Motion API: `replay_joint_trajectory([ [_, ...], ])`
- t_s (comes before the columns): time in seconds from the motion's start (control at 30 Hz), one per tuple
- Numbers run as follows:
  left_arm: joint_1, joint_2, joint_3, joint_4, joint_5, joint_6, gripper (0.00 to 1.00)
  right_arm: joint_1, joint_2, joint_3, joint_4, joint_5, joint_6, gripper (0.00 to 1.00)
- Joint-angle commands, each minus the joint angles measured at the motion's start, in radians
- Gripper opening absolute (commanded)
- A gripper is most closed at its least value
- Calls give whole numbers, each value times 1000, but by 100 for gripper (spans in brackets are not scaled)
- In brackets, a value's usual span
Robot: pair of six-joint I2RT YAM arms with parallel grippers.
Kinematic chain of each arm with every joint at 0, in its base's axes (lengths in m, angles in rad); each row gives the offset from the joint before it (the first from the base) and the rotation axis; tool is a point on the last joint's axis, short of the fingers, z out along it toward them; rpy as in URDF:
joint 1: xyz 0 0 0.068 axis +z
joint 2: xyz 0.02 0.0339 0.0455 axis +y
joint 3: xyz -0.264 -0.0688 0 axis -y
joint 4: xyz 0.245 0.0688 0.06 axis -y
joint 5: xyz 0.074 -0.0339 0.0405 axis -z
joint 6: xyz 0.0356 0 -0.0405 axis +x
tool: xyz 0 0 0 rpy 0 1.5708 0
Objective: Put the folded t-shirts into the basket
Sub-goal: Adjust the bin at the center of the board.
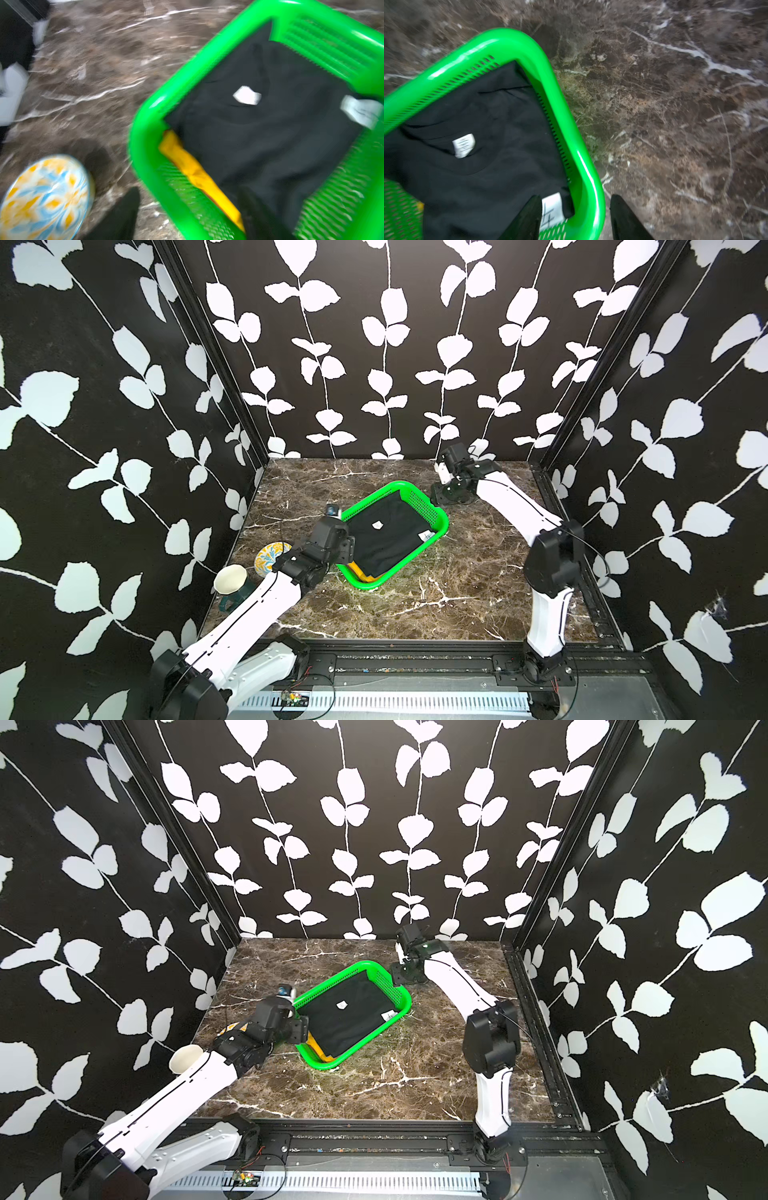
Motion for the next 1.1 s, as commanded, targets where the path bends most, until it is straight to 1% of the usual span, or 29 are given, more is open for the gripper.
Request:
replay_joint_trajectory([
  [0.0,10,-53,-25,-28,-131,-85,98,-4,104,80,-40,-38,-79,56],
  [0.07,17,-52,-24,-33,-161,-84,99,-2,167,161,-108,-18,-77,54],
  [0.13,24,-40,-13,-59,-208,-100,98,-2,188,160,-111,13,-69,52],
  [0.17,25,-36,-11,-70,-239,-122,99,-3,183,134,-89,19,-65,51],
  [0.2,27,-36,-18,-44,-239,-106,99,-4,177,109,-70,24,-62,49],
  [0.23,27,-40,-30,-14,-224,-62,99,-3,169,87,-62,31,-54,48],
  [0.37,37,-44,-43,16,-276,-55,99,-11,90,-26,-38,112,16,32],
  [0.47,57,-25,-43,35,-297,-45,99,-35,-1,-167,21,107,100,24],
  [0.53,69,1,-44,52,-310,-36,99,-52,-42,-244,27,121,154,13],
  [0.6,73,25,-52,84,-315,-16,99,-66,-78,-311,37,125,202,11],
  [0.73,83,66,-74,147,-336,-17,99,-69,-151,-457,95,139,330,14],
  [0.77,85,77,-79,164,-333,-14,99,-69,-171,-490,128,131,354,16],
  [0.87,90,111,-96,229,-320,27,99,-69,-225,-548,189,99,393,34],
  [0.93,96,125,-103,256,-320,63,99,-68,-275,-585,215,109,405,41],
  [1.0,98,116,-124,304,-322,115,99,-68,-349,-624,251,147,401,47],
  [1.07,101,94,-190,461,-272,238,98,-69,-437,-670,304,190,366,49],
])
